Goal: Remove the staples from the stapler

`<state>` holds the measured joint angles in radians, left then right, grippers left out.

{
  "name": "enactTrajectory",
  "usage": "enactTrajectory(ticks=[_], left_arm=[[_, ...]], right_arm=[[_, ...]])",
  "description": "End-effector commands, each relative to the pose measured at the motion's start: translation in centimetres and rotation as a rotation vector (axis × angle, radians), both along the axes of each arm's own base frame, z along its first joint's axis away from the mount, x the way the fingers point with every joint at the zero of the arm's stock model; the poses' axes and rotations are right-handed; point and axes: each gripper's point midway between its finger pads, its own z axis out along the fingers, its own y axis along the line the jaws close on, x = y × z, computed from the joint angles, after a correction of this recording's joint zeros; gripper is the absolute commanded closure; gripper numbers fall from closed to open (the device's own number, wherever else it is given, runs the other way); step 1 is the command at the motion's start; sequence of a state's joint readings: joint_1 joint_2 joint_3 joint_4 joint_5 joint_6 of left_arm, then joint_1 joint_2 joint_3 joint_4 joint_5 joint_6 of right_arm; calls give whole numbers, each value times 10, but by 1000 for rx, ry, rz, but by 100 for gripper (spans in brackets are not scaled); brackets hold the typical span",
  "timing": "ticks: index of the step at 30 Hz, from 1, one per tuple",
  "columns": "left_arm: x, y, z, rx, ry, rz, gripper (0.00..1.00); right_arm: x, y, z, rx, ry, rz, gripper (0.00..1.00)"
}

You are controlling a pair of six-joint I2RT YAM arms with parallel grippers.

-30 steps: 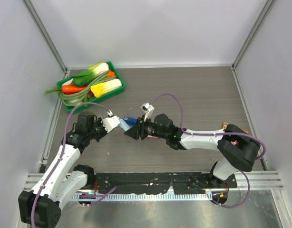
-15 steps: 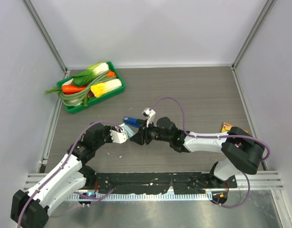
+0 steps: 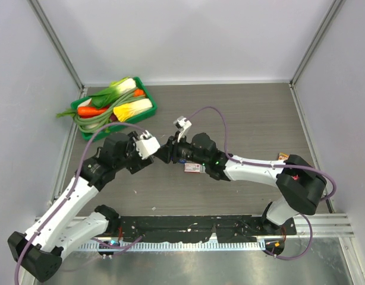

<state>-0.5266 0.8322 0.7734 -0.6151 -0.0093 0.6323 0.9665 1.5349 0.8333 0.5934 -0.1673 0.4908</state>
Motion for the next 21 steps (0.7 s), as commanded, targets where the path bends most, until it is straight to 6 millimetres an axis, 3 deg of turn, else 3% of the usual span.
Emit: enactTrajectory(ticks=[1, 5, 6, 9, 14, 15, 18, 19, 21], left_arm=[[-12, -8, 31, -182, 125, 150, 21], [-13, -6, 50, -322, 213, 271, 10], [-11, -6, 58, -356, 229, 289, 9], [-12, 1, 73, -452, 283, 341, 6], [-2, 30, 101, -574, 255, 478, 0], [1, 32, 106, -595, 254, 493, 0], [9, 46, 108, -626, 267, 564, 0], [11, 48, 99, -612, 320, 590, 0], [14, 48, 102, -609, 348, 610, 0]], right_arm=[[17, 12, 26, 25, -82, -27, 99], [17, 24, 23, -23, -114, 5, 99], [17, 26, 8, -79, -103, 6, 99], [17, 33, -10, -194, -140, 13, 99], [21, 41, -30, -321, -189, 29, 99], [22, 45, -44, -360, -183, 38, 99], [22, 59, -52, -446, -210, 65, 99], [23, 63, -72, -497, -199, 68, 99], [27, 73, -73, -545, -206, 61, 99]])
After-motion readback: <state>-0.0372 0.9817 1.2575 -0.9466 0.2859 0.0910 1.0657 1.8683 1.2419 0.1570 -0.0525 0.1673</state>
